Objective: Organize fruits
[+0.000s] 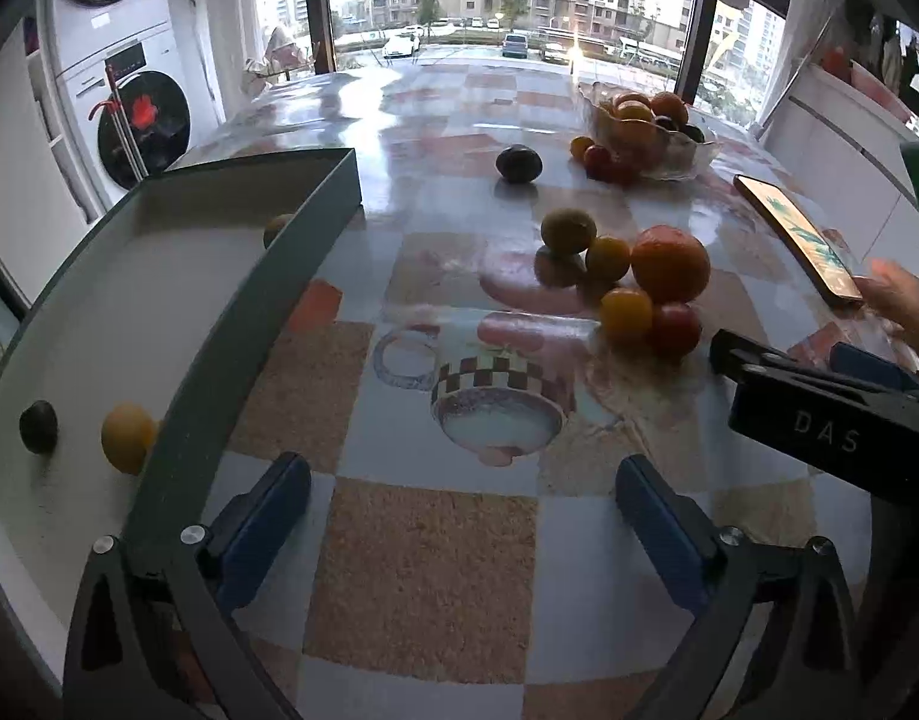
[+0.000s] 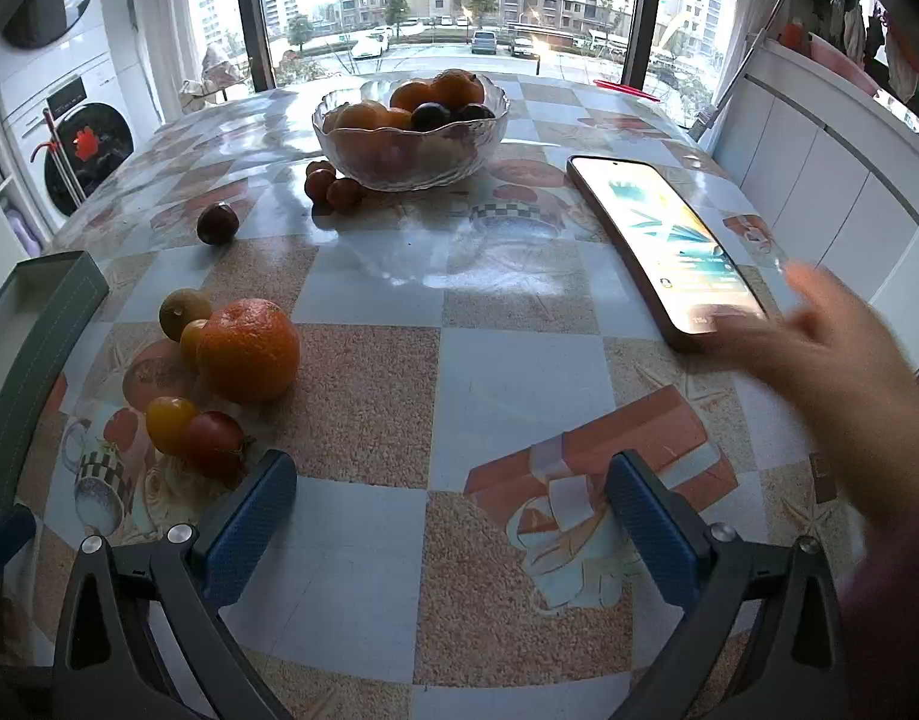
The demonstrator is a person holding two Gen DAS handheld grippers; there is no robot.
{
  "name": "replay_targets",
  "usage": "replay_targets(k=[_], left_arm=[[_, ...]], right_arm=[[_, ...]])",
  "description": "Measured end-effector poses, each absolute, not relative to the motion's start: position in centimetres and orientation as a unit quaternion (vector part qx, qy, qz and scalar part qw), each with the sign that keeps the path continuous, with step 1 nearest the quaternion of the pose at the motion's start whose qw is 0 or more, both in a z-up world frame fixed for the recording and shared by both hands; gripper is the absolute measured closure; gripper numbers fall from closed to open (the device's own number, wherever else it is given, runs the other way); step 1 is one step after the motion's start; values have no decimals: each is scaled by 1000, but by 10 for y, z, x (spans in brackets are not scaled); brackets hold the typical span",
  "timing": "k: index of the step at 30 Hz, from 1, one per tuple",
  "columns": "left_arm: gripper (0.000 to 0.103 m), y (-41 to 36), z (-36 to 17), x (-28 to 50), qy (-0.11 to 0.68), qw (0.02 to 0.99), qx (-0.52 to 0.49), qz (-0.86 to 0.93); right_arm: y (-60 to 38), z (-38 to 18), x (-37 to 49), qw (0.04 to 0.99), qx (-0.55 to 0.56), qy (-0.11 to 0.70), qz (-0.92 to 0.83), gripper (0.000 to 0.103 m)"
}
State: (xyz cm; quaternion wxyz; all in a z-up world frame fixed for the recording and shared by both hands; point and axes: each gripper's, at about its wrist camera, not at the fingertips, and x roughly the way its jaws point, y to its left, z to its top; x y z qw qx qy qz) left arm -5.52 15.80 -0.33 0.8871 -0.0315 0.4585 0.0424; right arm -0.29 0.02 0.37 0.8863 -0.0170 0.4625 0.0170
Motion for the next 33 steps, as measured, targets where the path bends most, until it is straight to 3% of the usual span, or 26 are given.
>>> replay_targets(k=[33], left_arm=[[1, 159, -5, -53, 459, 887, -32, 42]], right_arm=[[0, 4, -3, 886, -17, 462, 17, 0]])
